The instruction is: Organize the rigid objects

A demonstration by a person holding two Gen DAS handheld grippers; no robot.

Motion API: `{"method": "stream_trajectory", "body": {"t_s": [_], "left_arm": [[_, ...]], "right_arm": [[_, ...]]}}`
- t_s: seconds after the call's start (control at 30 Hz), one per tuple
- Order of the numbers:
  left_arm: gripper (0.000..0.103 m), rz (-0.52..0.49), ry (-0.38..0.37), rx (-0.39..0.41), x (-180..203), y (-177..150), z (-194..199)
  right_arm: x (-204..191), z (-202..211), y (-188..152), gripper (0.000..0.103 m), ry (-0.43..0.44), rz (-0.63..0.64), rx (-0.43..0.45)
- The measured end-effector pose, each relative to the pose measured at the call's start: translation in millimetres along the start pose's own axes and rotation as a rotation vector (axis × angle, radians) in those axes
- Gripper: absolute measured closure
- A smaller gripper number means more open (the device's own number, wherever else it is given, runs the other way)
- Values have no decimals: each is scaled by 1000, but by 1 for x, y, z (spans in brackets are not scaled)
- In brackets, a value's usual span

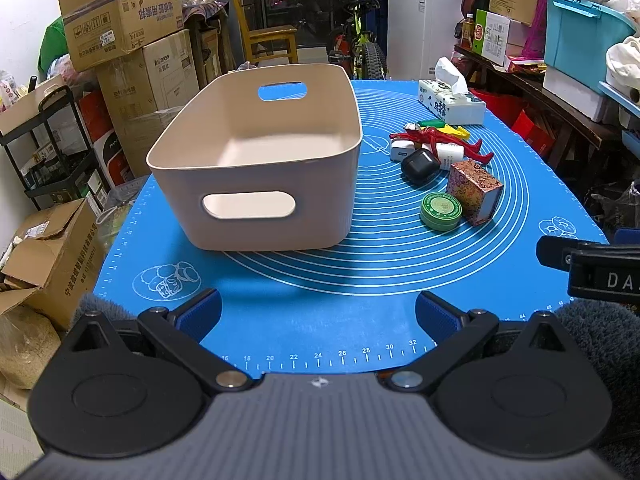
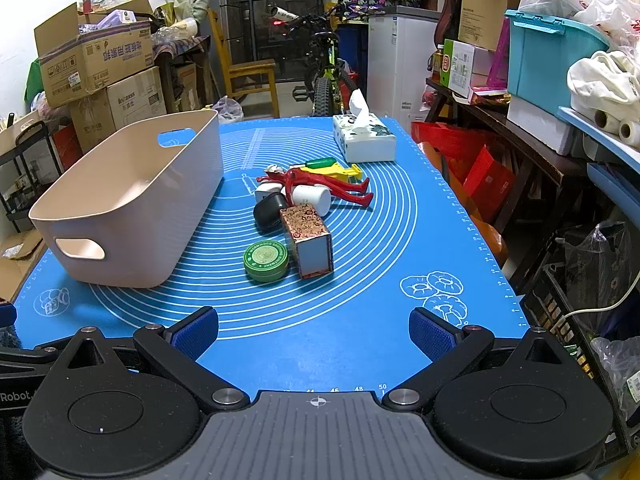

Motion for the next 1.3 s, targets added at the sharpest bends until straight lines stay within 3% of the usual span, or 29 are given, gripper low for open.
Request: {"method": "stream_trajectory", "body": {"t_s": [0.8, 0.97, 1.3], "left_arm": [[1, 1, 8, -2, 0, 0, 2], [1, 25, 15, 8, -12, 11, 7], [0, 137, 105, 39, -65, 64, 4]], "right_arm": [[-1, 8, 4, 2, -20, 8, 30], [-3, 14, 10, 2, -17, 26, 55], [-18, 7, 49, 2, 18, 75, 125]]}}
Point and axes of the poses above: each gripper's, at about its wrist camera, not at the fingertips, and z roughly against the way its jaws point, x to its right, y to its top, the point moved 1 cm from there along -z, roughly the way its jaws point, and after that the axes turned 5 degrees about -z, right-handed, at the moved point
